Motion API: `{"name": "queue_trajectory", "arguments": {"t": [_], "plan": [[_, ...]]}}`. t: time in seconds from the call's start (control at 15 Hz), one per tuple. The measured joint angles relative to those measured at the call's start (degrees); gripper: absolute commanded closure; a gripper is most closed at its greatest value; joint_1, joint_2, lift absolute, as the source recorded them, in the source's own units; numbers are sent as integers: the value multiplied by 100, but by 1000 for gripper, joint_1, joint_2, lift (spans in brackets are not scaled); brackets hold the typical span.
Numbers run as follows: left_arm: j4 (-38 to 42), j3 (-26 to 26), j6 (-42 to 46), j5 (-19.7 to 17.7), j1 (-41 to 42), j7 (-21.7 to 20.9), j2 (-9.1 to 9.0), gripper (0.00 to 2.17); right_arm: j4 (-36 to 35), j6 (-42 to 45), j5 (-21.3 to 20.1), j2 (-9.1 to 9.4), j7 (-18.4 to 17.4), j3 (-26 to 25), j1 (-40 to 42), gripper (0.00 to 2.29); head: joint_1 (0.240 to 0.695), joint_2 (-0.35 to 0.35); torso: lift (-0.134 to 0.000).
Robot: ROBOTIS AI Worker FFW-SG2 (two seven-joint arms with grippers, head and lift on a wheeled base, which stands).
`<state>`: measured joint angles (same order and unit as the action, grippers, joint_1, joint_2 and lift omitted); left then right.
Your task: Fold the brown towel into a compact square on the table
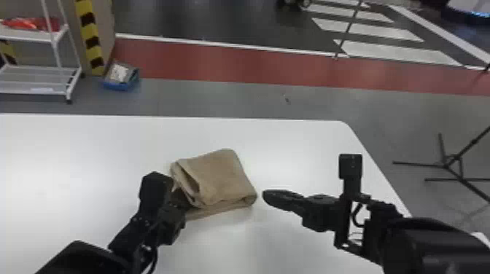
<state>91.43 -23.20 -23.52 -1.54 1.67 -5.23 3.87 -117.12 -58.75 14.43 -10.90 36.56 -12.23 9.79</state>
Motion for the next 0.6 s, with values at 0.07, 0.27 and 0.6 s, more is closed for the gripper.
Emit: {"name": "queue_trajectory", "arguments": {"t": [0.07, 0.27, 0.6], "plan": [[7, -8, 0, -4, 0, 7, -11, 1959, 15, 124, -14, 56, -3, 86, 79, 2091, 695, -231, -110], [78, -10, -18, -13, 32, 6, -32, 1959, 386, 539, -223, 213, -93, 486, 51, 2091, 695, -209, -110], [362, 99, -64, -20, 245, -29, 10, 1959, 1134, 925, -669, 373, -438, 840, -436, 2091, 695, -177, -110]]}}
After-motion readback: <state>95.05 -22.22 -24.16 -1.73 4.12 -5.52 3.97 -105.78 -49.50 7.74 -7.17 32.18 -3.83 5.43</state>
